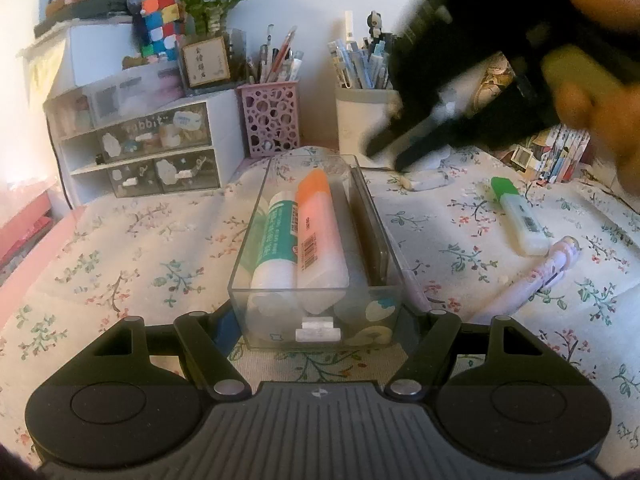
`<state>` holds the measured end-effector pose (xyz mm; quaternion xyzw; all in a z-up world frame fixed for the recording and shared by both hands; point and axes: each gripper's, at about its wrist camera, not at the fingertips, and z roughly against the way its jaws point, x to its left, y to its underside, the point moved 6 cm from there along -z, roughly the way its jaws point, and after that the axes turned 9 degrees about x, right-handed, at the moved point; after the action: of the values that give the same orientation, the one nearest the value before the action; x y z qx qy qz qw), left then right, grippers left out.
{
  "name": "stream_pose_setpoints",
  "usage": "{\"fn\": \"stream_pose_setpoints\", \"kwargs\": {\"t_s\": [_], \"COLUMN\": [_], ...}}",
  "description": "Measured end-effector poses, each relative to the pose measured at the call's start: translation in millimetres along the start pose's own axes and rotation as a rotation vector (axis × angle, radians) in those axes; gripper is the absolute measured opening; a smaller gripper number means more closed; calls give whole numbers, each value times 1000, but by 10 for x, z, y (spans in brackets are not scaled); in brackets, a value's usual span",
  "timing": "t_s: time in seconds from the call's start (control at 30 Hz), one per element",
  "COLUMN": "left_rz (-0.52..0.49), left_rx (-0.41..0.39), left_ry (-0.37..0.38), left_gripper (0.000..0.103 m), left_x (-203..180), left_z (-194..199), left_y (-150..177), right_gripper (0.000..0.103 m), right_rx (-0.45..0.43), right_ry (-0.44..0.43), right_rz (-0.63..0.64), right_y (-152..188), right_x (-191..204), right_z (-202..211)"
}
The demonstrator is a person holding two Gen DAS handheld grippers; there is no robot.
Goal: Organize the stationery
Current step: 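Grasp the lilac-capped clear pen with the right gripper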
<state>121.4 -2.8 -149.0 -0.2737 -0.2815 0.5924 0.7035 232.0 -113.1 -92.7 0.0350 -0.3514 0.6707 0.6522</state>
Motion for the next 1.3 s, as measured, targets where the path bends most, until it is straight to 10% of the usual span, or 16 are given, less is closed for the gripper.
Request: {"fn": "stream_pose_setpoints", "kwargs": {"t_s": [0.43,1.3], "left_rz": [15,24], "left_rx": [4,7], "left_ry": [10,16], "left_gripper": [72,72], "left_x": [18,23], "left_z": [-4,-1], "left_y": [-5,-11], "right_gripper": [10,6], "right_rx": [139,83], "right_ry": [115,58], "right_rz": [64,-40], "right_y": [223,262], "right_x": [-34,-175], "right_z": [-392,-339]}}
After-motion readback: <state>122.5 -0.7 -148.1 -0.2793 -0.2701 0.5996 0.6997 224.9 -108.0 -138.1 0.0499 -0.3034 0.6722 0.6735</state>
